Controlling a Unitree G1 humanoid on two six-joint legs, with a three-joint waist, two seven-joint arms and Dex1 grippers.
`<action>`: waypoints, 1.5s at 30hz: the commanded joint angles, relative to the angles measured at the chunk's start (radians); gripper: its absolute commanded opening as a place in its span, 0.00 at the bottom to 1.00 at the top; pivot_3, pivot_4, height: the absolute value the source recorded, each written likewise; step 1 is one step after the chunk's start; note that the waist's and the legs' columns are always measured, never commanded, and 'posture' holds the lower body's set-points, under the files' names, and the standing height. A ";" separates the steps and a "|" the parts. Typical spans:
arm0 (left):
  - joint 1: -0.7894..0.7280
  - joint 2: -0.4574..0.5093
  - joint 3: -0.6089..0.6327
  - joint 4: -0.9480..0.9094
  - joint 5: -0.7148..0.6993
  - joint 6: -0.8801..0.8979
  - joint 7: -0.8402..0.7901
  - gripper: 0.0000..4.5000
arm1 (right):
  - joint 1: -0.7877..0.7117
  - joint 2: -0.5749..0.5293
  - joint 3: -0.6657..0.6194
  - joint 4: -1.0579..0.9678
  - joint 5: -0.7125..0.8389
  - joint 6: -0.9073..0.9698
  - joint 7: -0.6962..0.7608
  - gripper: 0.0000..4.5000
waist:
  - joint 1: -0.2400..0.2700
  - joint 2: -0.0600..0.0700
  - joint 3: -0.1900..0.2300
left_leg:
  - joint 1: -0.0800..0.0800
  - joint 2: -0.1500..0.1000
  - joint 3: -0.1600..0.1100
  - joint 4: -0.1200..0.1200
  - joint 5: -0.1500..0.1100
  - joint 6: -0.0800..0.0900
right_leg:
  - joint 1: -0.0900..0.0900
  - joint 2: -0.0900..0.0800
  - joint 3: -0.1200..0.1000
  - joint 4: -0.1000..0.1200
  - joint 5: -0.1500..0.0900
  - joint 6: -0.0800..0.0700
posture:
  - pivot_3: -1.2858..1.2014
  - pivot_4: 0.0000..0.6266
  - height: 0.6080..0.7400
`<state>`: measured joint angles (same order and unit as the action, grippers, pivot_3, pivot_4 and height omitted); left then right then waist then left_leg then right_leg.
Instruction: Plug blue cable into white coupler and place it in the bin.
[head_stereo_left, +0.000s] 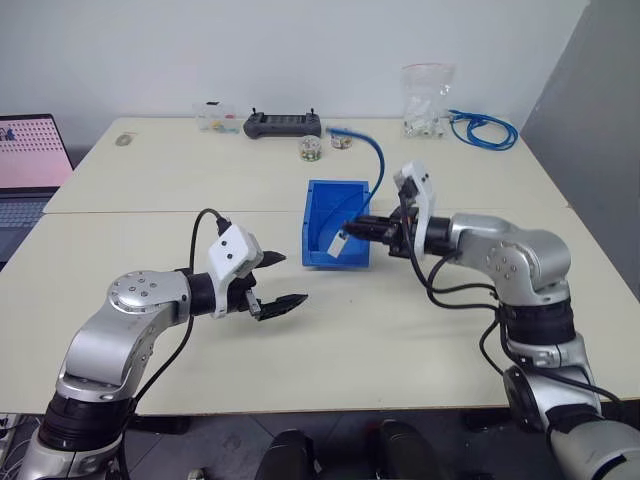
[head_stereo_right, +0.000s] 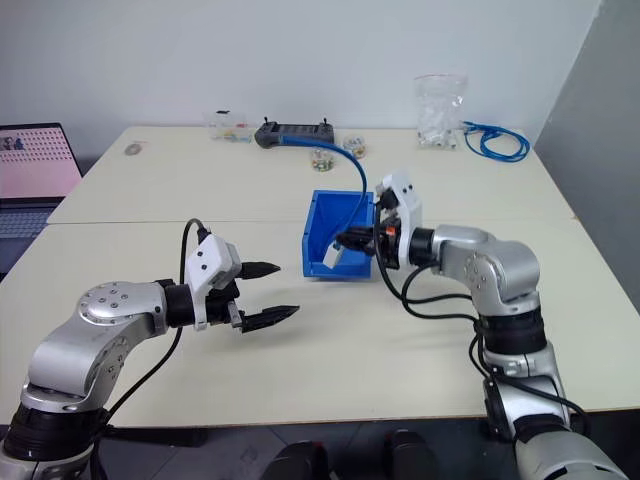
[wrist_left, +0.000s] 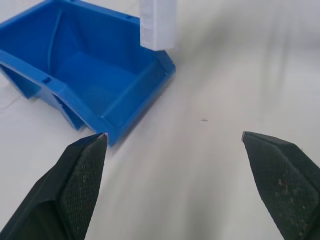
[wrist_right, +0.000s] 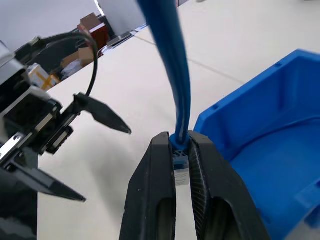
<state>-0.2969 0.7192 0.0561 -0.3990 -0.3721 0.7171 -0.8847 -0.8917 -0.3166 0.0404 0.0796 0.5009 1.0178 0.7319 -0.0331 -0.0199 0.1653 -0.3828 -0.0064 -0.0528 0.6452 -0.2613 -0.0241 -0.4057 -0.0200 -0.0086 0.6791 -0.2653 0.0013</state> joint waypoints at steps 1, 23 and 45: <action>-0.048 -0.015 0.028 0.024 0.025 -0.017 0.082 1.00 | -0.154 0.008 0.061 0.244 -0.100 -0.170 0.047 0.02 | 0.000 0.000 0.000 | 0.000 0.000 0.001 0.000 0.000 0.000 | 0.000 0.000 0.001 0.000 0.000 0.000 | 0.52 0.24 1.00; -0.167 -0.045 -0.063 -0.010 0.010 0.049 0.162 1.00 | -0.638 0.201 0.043 1.182 -0.420 -0.836 -0.081 0.98 | 0.001 -0.002 0.012 | -0.001 0.000 0.001 0.000 0.000 -0.001 | -0.001 -0.001 0.001 0.000 0.003 -0.006 | 0.52 0.24 1.00; -0.024 0.086 0.124 0.119 -0.047 0.000 0.069 1.00 | 0.157 -0.236 -0.028 -0.102 -0.169 -0.327 0.317 1.00 | 0.001 0.000 0.018 | -0.008 0.000 -0.001 0.001 0.000 -0.001 | -0.005 -0.002 -0.001 0.000 0.003 -0.005 | 0.52 0.24 1.00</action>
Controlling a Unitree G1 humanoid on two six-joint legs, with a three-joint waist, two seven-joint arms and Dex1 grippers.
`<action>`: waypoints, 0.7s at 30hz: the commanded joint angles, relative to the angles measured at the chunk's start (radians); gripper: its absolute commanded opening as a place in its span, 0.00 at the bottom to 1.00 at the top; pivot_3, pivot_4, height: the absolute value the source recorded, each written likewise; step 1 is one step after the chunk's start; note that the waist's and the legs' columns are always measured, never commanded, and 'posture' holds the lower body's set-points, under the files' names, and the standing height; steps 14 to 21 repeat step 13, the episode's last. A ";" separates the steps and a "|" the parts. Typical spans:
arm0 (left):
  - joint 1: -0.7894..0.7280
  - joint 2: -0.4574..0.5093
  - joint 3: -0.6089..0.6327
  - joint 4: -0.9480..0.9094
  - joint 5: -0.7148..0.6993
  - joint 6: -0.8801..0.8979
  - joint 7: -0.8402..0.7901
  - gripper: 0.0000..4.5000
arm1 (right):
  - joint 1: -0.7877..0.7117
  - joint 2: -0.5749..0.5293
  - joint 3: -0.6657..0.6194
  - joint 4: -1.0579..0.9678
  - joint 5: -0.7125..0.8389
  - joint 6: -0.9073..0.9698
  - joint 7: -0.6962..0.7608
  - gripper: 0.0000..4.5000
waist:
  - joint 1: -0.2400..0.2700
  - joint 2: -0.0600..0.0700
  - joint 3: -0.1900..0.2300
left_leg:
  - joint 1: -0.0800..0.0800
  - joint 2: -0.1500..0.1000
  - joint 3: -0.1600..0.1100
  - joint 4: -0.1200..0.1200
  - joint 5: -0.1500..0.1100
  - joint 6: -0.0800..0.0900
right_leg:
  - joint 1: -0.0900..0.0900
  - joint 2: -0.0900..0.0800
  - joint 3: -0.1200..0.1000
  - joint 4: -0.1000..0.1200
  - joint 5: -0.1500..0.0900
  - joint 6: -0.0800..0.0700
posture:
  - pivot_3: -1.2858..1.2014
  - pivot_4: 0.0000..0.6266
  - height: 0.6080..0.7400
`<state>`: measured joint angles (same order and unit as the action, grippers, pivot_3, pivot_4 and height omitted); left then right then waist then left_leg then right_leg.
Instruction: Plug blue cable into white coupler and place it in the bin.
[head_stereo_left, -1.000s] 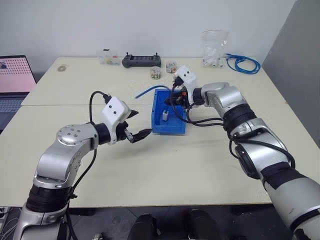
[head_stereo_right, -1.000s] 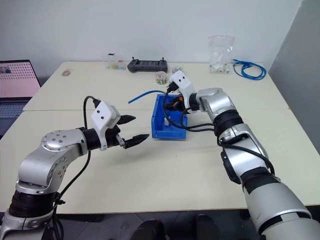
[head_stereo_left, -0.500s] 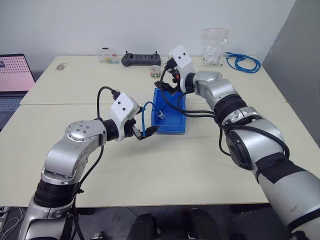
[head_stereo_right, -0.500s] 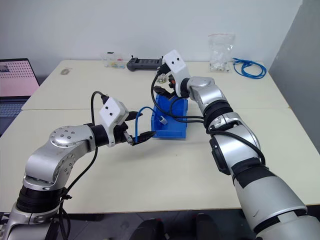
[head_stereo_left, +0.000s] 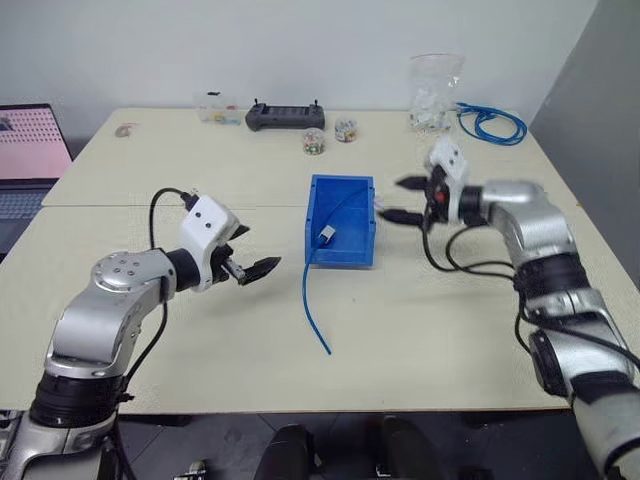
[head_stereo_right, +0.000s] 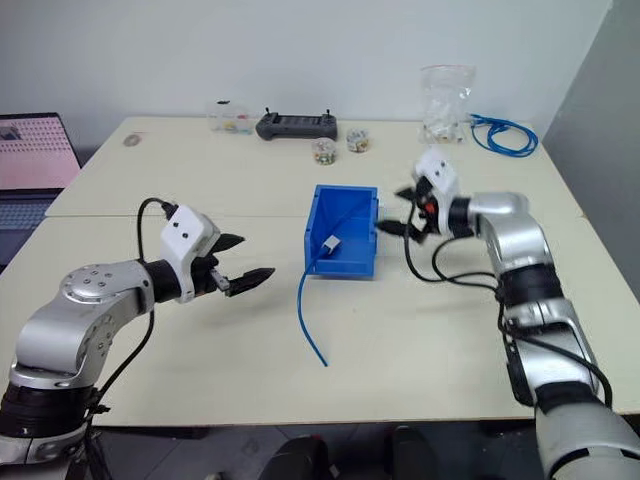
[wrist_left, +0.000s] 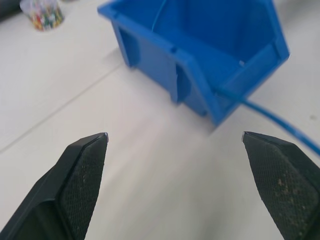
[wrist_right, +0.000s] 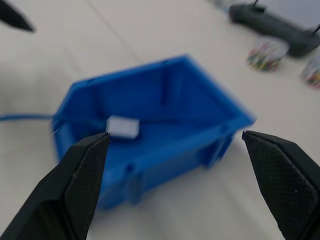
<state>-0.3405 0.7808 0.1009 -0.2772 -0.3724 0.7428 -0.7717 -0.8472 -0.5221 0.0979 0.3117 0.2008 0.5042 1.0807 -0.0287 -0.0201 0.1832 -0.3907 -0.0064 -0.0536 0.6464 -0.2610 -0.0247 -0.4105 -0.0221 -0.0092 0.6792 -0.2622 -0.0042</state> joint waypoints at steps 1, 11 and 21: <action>0.032 0.023 0.096 0.003 -0.051 -0.032 -0.041 1.00 | 0.161 -0.030 -0.111 -0.406 0.161 0.231 -0.064 1.00 | -0.005 0.000 0.000 | 0.000 0.000 0.000 0.000 0.000 0.000 | 0.000 0.000 0.000 0.000 0.000 0.000 | 0.52 0.24 1.00; 0.070 -0.027 0.190 -0.006 -0.116 -0.009 0.030 1.00 | 0.378 0.002 -0.217 -0.687 0.328 0.373 -0.238 1.00 | -0.001 -0.001 0.001 | 0.006 0.000 0.001 0.000 0.000 0.000 | 0.004 0.001 0.001 0.000 -0.003 0.006 | 0.52 0.24 1.00; 0.060 -0.030 0.189 0.016 -0.125 -0.020 0.024 1.00 | 0.368 0.004 -0.213 -0.678 0.333 0.367 -0.253 1.00 | -0.001 -0.001 0.001 | 0.006 0.000 0.001 0.000 0.000 0.000 | 0.004 0.001 0.001 0.000 -0.003 0.006 | 0.52 0.24 1.00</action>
